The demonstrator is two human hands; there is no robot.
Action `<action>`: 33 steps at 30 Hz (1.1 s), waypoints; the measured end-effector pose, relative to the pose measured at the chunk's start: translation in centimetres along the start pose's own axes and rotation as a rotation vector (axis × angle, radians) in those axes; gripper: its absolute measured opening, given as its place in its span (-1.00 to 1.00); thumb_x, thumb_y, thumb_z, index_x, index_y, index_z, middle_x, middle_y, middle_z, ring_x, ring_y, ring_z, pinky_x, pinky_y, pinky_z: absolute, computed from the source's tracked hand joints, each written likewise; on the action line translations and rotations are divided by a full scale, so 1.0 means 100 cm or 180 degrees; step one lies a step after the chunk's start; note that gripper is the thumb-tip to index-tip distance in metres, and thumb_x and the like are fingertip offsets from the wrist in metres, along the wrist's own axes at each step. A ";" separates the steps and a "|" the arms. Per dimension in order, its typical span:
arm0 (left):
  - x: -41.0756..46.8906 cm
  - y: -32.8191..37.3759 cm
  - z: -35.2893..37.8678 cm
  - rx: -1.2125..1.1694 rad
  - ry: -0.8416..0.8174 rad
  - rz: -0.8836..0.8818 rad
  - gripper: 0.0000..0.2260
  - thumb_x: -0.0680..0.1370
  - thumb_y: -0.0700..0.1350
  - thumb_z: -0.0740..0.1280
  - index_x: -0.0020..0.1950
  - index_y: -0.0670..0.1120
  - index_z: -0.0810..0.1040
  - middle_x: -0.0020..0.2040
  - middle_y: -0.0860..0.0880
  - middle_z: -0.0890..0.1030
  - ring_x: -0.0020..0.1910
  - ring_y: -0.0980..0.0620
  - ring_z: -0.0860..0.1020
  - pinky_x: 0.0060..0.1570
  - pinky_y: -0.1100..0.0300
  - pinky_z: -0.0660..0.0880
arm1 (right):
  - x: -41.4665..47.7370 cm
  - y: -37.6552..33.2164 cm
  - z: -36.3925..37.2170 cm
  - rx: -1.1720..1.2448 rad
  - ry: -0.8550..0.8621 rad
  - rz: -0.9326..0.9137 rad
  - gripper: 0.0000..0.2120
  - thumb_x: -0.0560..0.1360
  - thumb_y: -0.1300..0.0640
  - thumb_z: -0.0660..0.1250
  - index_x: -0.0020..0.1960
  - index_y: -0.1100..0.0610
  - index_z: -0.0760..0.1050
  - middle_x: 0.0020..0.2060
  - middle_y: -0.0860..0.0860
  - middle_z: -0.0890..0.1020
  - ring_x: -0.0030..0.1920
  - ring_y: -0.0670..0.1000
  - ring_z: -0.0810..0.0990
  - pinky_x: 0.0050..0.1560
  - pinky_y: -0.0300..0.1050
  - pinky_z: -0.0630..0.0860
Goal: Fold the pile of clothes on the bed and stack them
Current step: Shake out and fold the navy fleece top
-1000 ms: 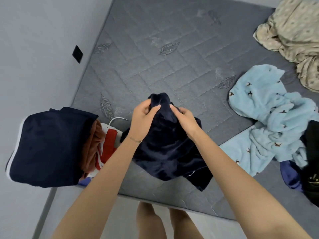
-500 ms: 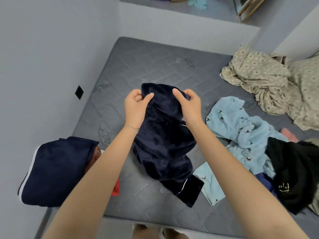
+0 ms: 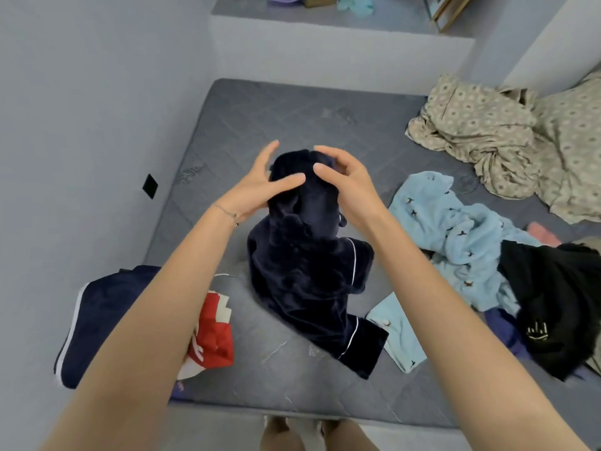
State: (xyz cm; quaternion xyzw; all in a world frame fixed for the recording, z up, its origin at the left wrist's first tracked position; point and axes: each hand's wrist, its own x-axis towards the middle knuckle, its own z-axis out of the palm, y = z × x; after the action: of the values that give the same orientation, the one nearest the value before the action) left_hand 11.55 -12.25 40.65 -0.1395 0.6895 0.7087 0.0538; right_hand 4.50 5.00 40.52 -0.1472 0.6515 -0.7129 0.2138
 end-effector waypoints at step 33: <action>-0.040 -0.187 -0.036 0.2988 0.0214 -0.0322 -0.11 0.33 0.19 0.55 0.54 -0.02 0.22 0.54 -0.10 0.22 0.57 -0.12 0.07 0.50 -0.17 0.02 | -0.059 0.166 0.013 -0.1665 -0.0435 0.0758 -0.88 0.46 0.15 0.48 -0.19 0.07 0.55 -0.19 0.11 0.66 -0.22 -0.09 0.53 -0.10 -0.30 0.47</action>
State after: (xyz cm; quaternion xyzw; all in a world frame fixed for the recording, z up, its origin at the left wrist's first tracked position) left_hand 20.80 -14.51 23.73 -0.1564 0.9290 0.3120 0.1232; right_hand 12.13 5.76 24.56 -0.1674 0.8099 -0.4791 0.2942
